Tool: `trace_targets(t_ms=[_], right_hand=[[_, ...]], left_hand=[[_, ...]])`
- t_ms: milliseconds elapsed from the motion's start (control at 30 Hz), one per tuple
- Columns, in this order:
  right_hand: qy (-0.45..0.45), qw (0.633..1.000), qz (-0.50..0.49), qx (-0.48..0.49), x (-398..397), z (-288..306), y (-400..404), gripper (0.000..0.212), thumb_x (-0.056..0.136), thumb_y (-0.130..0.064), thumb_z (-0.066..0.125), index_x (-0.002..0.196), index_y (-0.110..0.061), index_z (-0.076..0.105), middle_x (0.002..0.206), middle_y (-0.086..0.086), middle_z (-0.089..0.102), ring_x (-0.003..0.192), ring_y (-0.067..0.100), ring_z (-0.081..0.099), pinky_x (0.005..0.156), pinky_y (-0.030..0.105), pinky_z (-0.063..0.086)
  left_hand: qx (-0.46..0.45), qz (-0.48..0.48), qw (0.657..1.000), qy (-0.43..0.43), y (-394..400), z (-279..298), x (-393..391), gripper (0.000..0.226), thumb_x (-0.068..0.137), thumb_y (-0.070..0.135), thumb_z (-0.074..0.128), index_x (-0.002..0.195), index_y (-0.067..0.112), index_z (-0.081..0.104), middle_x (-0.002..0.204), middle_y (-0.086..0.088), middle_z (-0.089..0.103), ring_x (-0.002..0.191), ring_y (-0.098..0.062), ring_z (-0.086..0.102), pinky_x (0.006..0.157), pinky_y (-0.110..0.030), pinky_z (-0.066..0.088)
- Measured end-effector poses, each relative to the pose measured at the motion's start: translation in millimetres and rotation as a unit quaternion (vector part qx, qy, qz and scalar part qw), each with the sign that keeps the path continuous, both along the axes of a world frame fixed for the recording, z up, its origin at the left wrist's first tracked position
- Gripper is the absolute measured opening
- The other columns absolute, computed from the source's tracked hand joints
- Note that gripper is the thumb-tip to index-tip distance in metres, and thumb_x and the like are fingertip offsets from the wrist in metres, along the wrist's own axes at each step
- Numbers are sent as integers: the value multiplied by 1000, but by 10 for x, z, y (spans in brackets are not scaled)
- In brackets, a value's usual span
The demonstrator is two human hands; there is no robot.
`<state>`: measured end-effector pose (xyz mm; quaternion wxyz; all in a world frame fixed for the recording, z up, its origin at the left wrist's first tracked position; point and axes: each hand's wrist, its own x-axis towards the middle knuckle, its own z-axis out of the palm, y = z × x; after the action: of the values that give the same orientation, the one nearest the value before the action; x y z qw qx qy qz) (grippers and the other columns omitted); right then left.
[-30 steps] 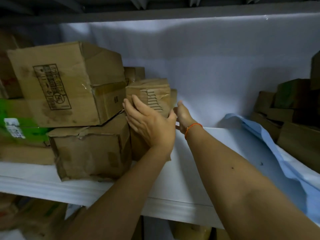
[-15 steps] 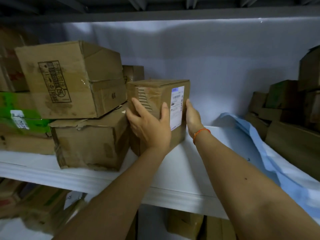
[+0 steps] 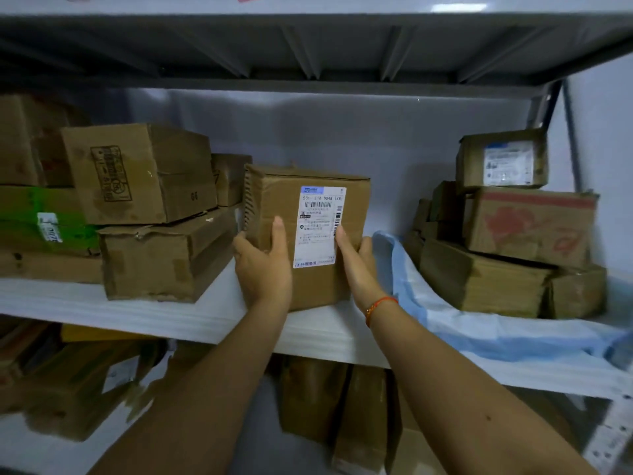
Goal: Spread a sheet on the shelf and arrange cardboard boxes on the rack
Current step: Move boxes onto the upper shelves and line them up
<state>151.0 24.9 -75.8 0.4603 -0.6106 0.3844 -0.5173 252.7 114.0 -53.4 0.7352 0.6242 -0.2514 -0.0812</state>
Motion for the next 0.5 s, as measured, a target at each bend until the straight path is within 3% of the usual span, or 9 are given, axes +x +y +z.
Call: trace_targets(t_ms=[100,200,267,333,433,500], right_hand=[[-28,997,-37,-62,-117,2,320,56,70,-80,54,103,-35,47,102,-20,64,97,7,62,94,41,50],[-46,986,-95,-126,-245,109,695,46,79,-69,55,104,-33,43,94,-25,59,86,-3,59,85,33,50],[-72,975,-126,-165,-331,238,924,48,81,-63,58,111,-30,39,95,-24,57,82,-6,56,79,27,46],[-106,962,-140,-209,-403,379,1124,61,75,-69,60,111,-27,35,98,-18,59,85,-2,59,78,25,49],[-135,941,-153,-270,-486,643,1349,63,68,-73,54,107,-28,33,99,-14,58,90,6,61,77,23,50],[-153,924,-156,-313,-572,858,1456,59,70,-70,56,106,-31,33,103,-8,61,93,10,62,78,28,52]], left_hand=[[-48,45,997,-29,257,-9,-216,69,87,63,48,141,21,41,142,-2,43,124,-21,49,91,-31,40],[-104,79,991,-40,539,65,-455,73,84,64,44,144,23,42,142,-2,37,126,-18,43,101,-34,40],[-157,83,983,-55,741,179,-627,78,81,65,40,145,22,39,141,-1,38,122,-11,41,100,-31,37],[-220,89,968,-79,903,285,-751,78,80,64,39,142,18,37,135,-1,43,117,-8,42,101,-35,40],[-306,96,942,-96,1068,470,-843,60,83,56,45,123,11,38,123,-7,53,109,-23,56,90,-50,51],[-349,92,926,-106,1172,657,-908,50,86,50,46,117,10,39,117,-11,57,103,-27,60,83,-51,54]])
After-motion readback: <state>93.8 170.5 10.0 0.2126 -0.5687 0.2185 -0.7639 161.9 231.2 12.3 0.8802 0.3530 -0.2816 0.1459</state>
